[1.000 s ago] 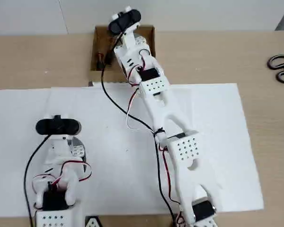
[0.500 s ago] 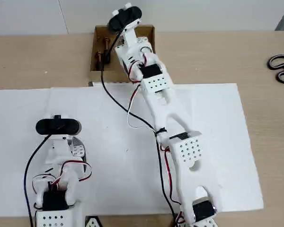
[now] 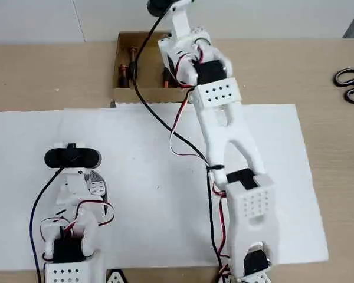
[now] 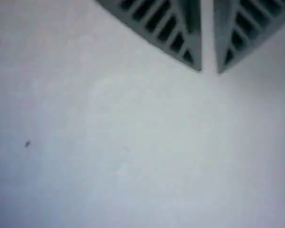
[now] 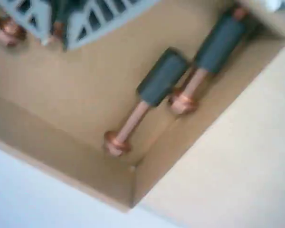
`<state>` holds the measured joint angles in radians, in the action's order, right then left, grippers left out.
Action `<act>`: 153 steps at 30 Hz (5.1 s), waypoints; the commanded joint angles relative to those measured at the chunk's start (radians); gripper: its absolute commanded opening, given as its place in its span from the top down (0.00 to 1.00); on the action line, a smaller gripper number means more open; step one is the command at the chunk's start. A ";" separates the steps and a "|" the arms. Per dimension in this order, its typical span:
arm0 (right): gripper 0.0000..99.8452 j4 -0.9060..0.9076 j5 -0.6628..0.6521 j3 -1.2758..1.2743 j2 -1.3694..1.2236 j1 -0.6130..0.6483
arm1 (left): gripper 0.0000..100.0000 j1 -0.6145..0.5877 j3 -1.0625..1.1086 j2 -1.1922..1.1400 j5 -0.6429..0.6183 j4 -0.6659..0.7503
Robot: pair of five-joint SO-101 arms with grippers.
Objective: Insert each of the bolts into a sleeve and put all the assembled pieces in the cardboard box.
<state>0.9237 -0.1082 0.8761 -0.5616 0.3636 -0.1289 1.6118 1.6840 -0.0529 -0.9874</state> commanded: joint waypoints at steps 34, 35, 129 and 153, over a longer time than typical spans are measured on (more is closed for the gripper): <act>1.00 0.754 0.173 -0.072 0.935 -0.265 | 0.99 0.003 -0.002 0.011 0.006 0.021; 1.00 0.754 0.172 -0.126 0.984 -0.266 | 0.99 0.003 -0.002 0.011 0.006 0.021; 1.00 -0.002 0.140 -2.559 2.374 -0.165 | 0.99 0.003 -0.002 0.011 0.006 0.021; 1.00 -0.002 0.140 -2.559 2.374 -0.165 | 0.99 0.003 -0.002 0.011 0.006 0.021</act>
<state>0.9283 0.0422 -1.6694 1.8029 0.1918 -0.1289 1.6118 1.6840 -0.0529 -0.9874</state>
